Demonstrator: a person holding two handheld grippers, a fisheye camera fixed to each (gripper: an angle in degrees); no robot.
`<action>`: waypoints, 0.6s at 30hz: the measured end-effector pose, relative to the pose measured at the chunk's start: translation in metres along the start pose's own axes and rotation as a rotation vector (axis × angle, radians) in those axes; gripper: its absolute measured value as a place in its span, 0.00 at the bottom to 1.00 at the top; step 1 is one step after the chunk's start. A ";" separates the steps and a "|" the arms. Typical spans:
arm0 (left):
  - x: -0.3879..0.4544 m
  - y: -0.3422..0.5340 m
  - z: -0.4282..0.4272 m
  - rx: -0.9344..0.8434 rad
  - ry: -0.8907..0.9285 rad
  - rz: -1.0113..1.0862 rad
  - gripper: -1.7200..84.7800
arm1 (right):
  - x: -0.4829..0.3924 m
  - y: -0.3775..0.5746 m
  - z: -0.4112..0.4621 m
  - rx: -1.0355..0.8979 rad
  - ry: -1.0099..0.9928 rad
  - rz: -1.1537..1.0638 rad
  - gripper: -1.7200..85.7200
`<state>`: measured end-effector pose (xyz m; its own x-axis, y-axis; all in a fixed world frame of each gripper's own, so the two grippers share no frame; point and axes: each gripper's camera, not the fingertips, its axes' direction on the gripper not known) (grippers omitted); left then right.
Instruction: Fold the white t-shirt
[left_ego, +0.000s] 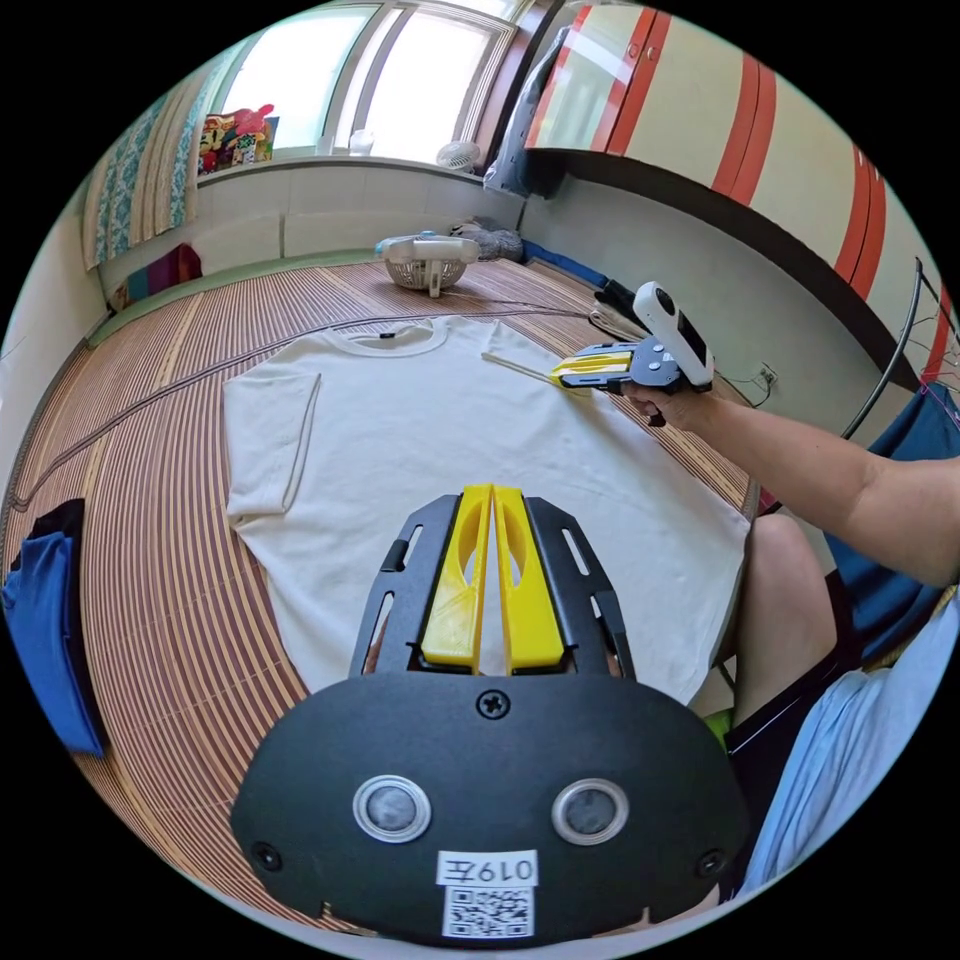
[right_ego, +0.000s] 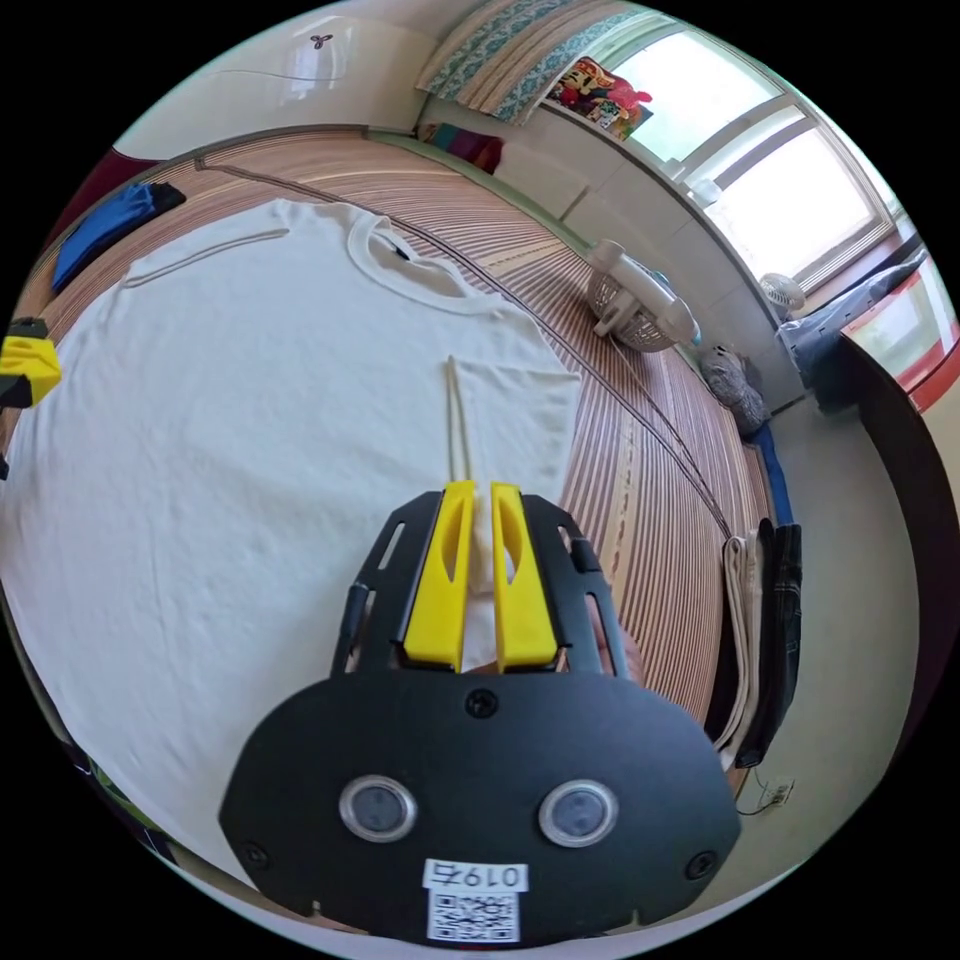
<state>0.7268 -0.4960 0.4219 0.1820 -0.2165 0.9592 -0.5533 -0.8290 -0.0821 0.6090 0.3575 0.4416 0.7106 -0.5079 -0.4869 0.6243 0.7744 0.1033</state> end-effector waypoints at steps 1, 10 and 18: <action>-0.001 0.000 0.000 0.000 0.001 -0.001 0.03 | 0.000 -0.001 0.000 -0.001 -0.002 -0.002 0.06; -0.010 -0.001 0.000 0.002 0.015 -0.017 0.03 | -0.004 -0.004 -0.001 0.002 -0.012 -0.015 0.06; -0.020 -0.001 -0.002 0.008 0.037 -0.041 0.03 | -0.005 -0.004 -0.003 -0.024 0.015 -0.021 0.02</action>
<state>0.7222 -0.4905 0.4033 0.1746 -0.1632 0.9710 -0.5395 -0.8408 -0.0444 0.6018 0.3578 0.4407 0.6924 -0.5186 -0.5017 0.6308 0.7726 0.0721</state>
